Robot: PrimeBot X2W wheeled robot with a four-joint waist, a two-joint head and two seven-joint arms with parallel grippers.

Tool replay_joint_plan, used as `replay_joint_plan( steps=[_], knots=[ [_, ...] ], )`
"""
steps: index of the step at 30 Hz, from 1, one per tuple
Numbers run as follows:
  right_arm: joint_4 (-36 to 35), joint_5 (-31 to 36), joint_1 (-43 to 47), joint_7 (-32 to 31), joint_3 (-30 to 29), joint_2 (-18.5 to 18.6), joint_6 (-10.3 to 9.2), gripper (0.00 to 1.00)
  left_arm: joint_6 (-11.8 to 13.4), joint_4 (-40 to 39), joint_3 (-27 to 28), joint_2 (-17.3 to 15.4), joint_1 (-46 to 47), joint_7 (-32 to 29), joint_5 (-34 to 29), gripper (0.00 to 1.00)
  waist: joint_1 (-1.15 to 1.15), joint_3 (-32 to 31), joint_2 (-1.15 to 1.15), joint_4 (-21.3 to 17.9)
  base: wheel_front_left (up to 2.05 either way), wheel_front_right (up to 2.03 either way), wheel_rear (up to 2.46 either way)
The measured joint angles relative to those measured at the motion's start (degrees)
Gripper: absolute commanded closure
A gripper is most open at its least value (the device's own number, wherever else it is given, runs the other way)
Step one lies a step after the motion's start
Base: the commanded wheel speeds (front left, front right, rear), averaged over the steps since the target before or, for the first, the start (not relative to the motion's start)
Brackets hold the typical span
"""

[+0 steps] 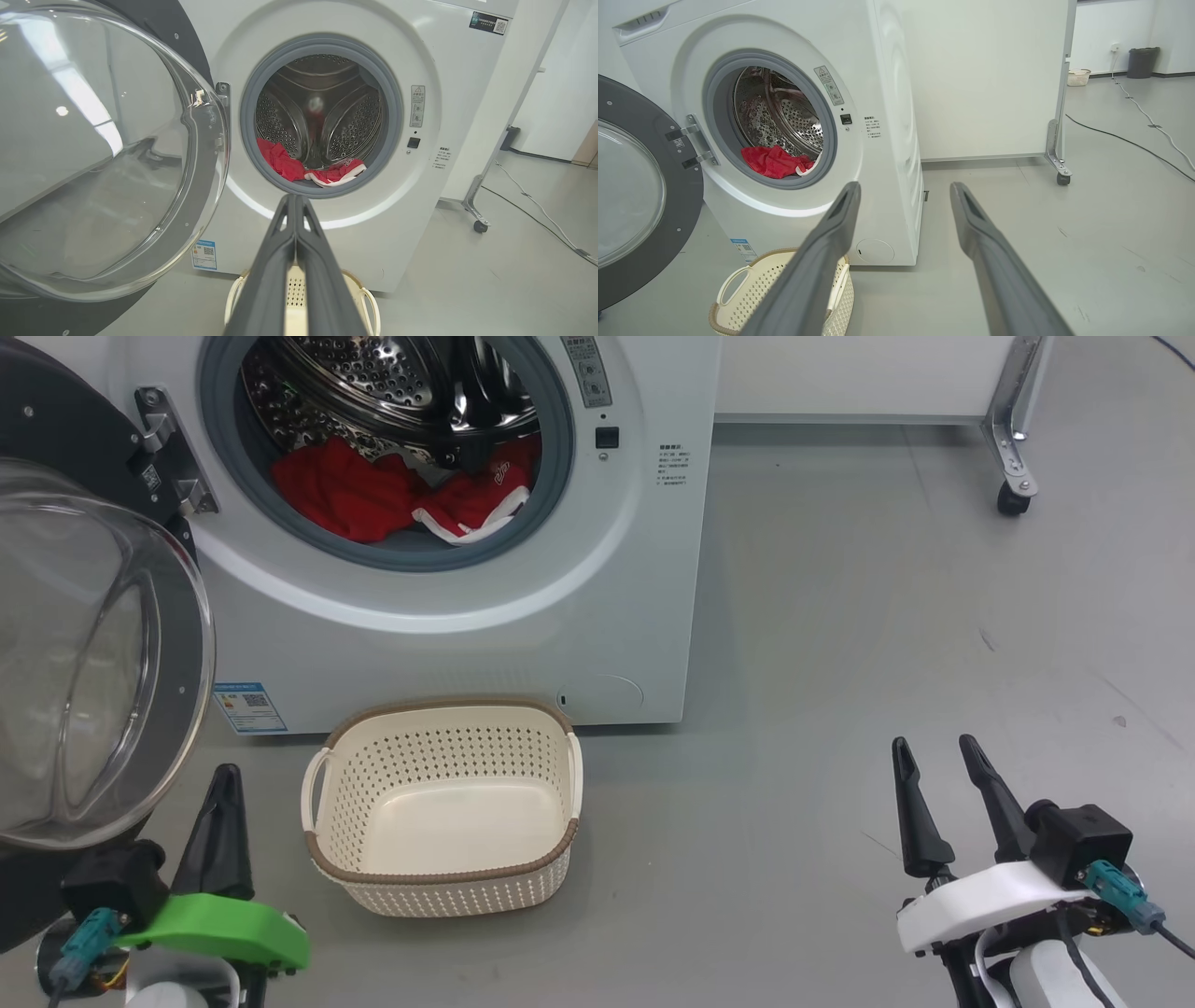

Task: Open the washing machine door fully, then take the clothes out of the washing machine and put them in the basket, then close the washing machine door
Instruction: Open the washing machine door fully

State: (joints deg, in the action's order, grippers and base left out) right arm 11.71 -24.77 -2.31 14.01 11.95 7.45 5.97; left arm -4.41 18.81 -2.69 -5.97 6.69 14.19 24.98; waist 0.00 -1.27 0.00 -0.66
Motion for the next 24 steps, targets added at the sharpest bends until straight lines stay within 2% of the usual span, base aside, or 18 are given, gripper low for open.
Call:
replay_joint_plan(
  steps=[6,7,8,9,24],
  knots=[
    [-0.3,0.1,0.6,0.0,-0.1,0.0,0.0,0.0,0.0,-1.0,-0.8,0.6,-1.9,0.0,-0.7,1.0,0.0,0.1,0.0,-0.2,0.0,0.0,0.0],
    [-0.3,0.1,0.7,0.0,-0.1,0.0,0.0,0.0,0.0,-1.1,-0.9,0.7,-2.2,0.0,-0.9,0.86,0.0,0.1,0.0,-0.2,0.0,0.0,0.0],
    [-0.3,0.1,0.8,0.0,-0.1,0.0,0.0,0.0,0.0,-1.1,-1.0,0.7,-2.4,0.0,-1.2,0.55,0.0,0.1,0.0,-0.1,0.0,0.0,0.0],
    [-0.3,0.1,0.8,0.0,-0.1,0.0,-0.01,0.0,0.0,-1.3,-0.9,0.8,-2.6,0.0,-1.5,0.0,0.0,0.1,0.0,-0.1,0.0,0.0,0.0],
    [-1.0,0.2,1.7,0.0,0.0,-0.1,0.0,0.0,0.6,-3.9,-1.1,0.8,-3.9,0.1,-2.9,0.0,0.0,0.0,0.0,0.4,0.0,0.0,0.0]
  ],
)
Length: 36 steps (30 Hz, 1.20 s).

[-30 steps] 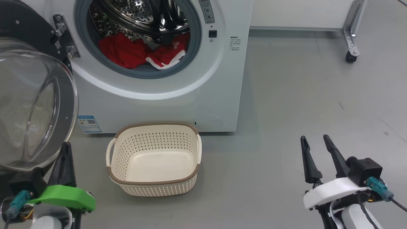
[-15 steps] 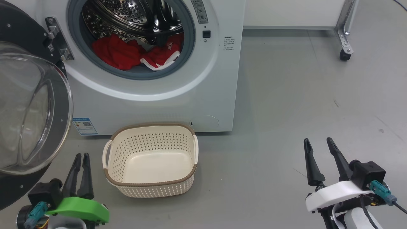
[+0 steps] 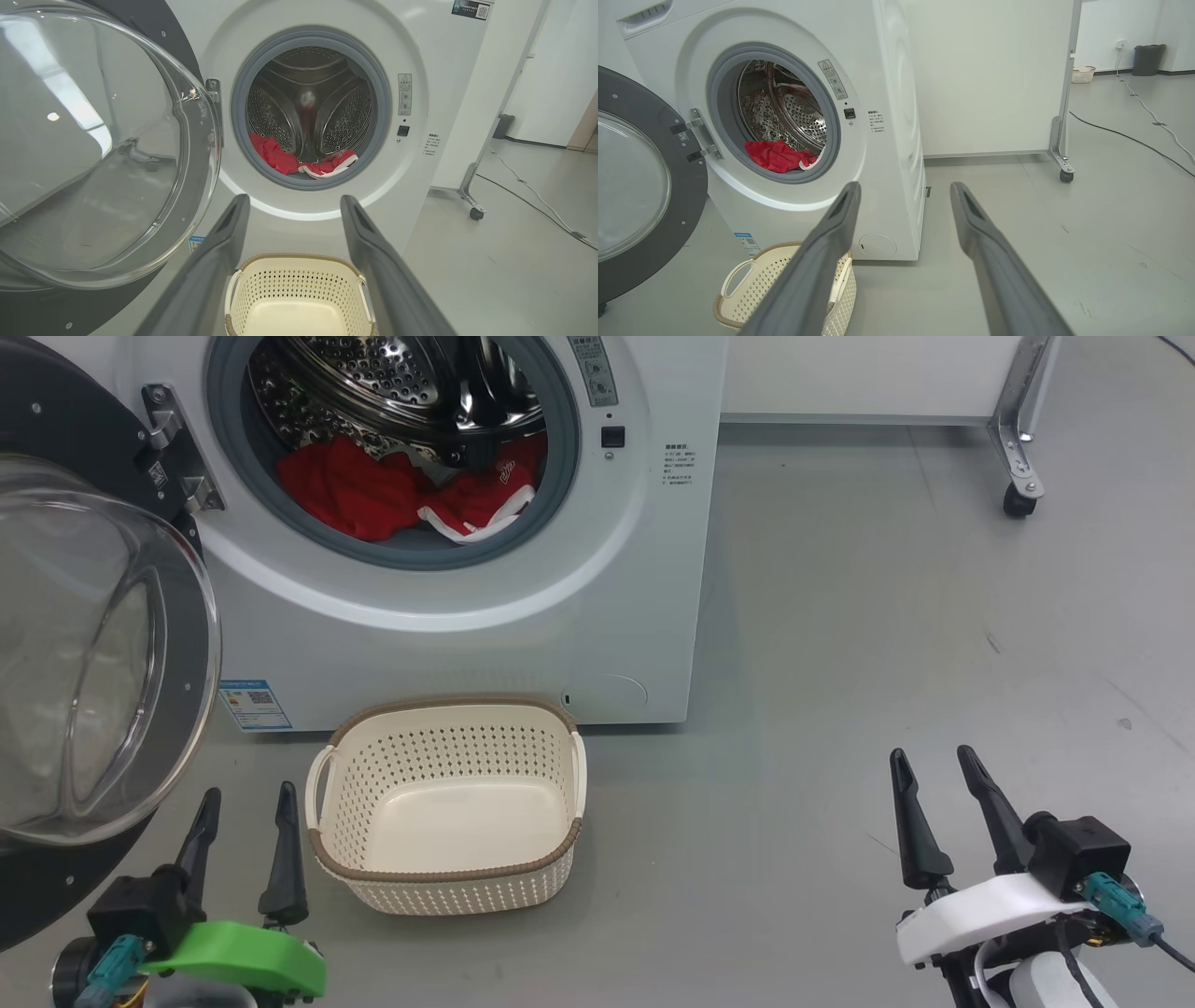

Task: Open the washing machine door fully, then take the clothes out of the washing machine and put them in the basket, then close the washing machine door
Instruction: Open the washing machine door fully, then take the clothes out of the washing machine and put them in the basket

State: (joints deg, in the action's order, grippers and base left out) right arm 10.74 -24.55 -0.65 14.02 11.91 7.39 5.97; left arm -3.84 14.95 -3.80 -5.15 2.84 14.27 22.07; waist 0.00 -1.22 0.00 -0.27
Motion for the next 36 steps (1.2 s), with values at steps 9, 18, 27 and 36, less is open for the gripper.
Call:
replay_joint_plan(
  steps=[9,18,27,36],
  knots=[
    [0.1,2.9,0.1,0.0,1.0,1.2,-0.09,0.0,0.0,-0.5,-0.1,0.1,-1.4,0.0,0.0,0.0,0.0,0.1,0.0,-0.1,0.0,0.0,0.0],
    [0.2,3.5,0.2,0.0,1.1,1.4,-0.67,0.0,0.0,-0.4,-0.1,0.3,-2.4,0.0,0.3,0.0,0.0,0.2,0.0,-0.4,0.0,0.0,0.0],
    [0.1,3.5,0.3,0.0,0.9,1.2,-1.1,0.0,-0.6,-0.7,-0.7,0.3,-2.6,0.0,0.9,0.0,0.0,0.5,0.0,-0.3,0.0,0.0,0.0],
    [0.1,3.5,0.3,0.0,0.8,1.1,-1.11,0.0,-0.8,-0.8,-0.8,0.3,-2.6,0.0,1.4,0.0,0.0,0.8,0.0,-0.2,0.0,0.0,0.0]
  ],
)
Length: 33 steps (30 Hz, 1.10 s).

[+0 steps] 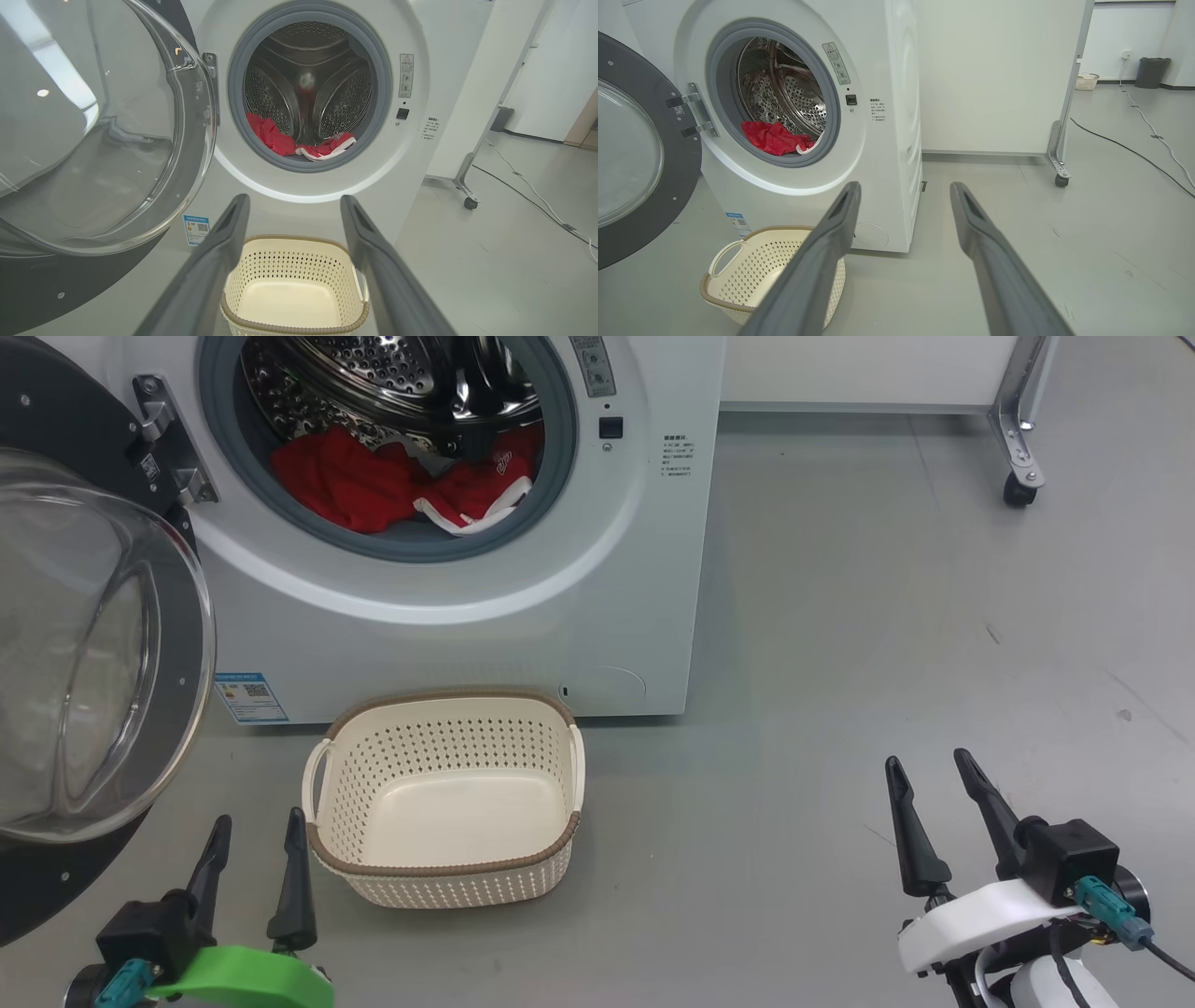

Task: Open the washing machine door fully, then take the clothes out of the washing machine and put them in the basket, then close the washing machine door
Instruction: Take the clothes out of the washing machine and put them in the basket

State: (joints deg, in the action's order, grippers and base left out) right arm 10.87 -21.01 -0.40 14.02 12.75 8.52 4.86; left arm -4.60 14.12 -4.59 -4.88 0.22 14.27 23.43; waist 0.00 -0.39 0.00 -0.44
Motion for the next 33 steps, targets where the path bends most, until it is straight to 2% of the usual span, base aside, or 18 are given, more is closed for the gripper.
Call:
replay_joint_plan(
  steps=[30,33],
  knots=[
    [0.0,0.0,0.0,0.0,-0.2,-0.8,0.01,0.0,-0.3,-0.5,-0.7,0.0,0.0,-0.1,0.2,0.0,0.0,0.3,0.0,-0.2,0.0,0.0,0.0],
    [0.0,0.0,0.0,0.0,-0.2,-0.9,0.01,0.0,-0.7,-0.5,-1.0,0.0,-0.1,-0.7,1.9,0.0,0.0,0.4,0.0,-0.2,0.11,-0.11,0.0]
  ],
)
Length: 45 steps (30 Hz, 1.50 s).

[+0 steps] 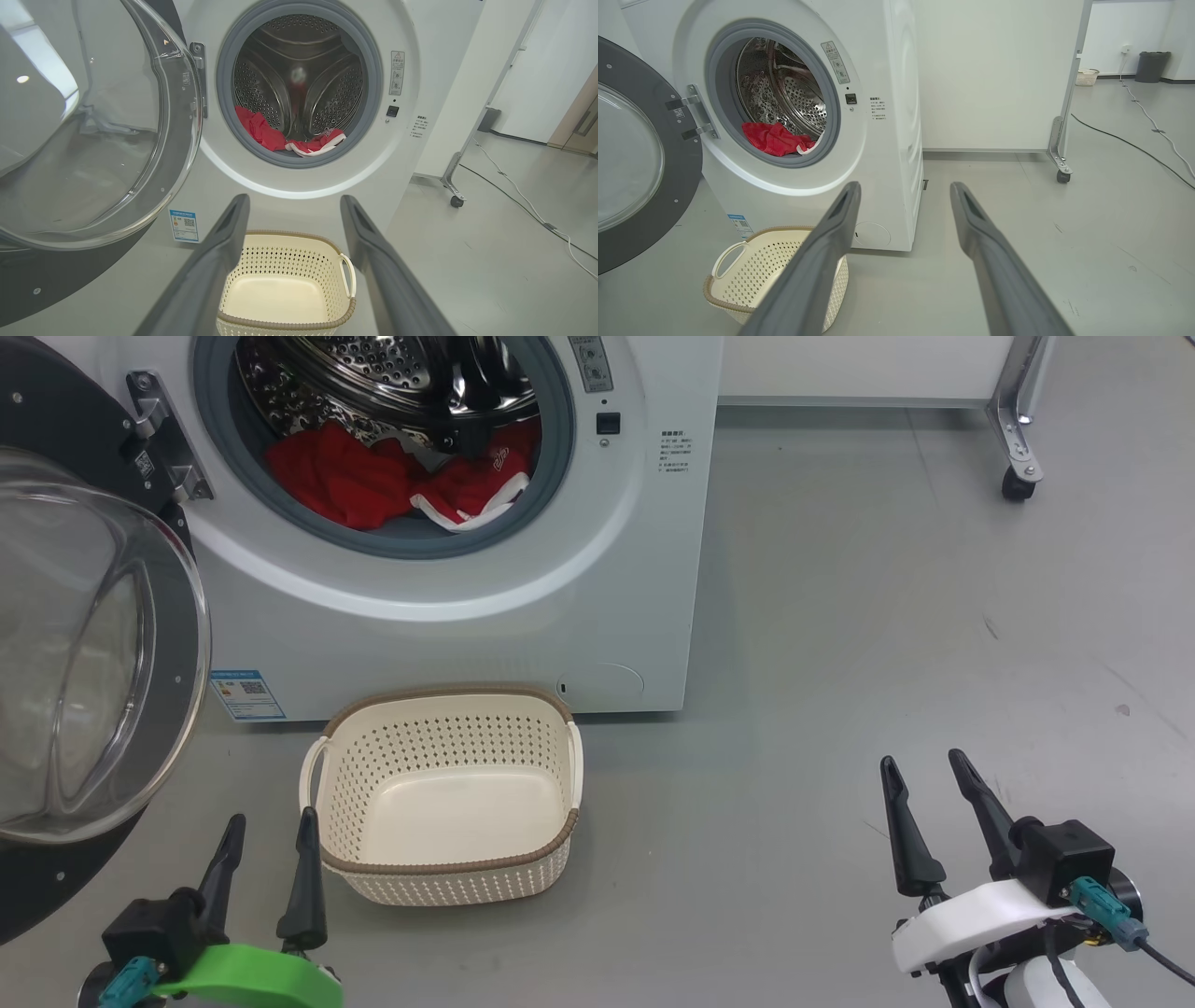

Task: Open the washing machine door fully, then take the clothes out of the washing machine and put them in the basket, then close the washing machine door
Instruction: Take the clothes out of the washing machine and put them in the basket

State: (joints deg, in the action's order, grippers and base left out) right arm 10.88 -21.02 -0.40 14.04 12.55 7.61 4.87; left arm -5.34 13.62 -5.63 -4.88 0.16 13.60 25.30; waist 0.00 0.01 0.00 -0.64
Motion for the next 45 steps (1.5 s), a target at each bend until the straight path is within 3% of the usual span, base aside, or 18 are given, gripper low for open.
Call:
replay_joint_plan(
  steps=[21,45],
  knots=[
    [0.3,0.0,0.0,0.0,-0.2,-0.2,0.02,0.0,-0.5,-1.1,-0.3,-0.1,0.0,-0.5,0.4,0.0,0.0,-0.1,0.0,0.1,0.59,-0.59,0.0],
    [0.8,-0.1,0.0,0.4,-0.1,-0.5,0.35,0.0,-0.4,-1.5,-1.1,-0.6,-0.1,-0.7,-0.1,0.0,0.0,-0.4,0.0,0.7,1.34,-1.34,0.0]
  ],
)
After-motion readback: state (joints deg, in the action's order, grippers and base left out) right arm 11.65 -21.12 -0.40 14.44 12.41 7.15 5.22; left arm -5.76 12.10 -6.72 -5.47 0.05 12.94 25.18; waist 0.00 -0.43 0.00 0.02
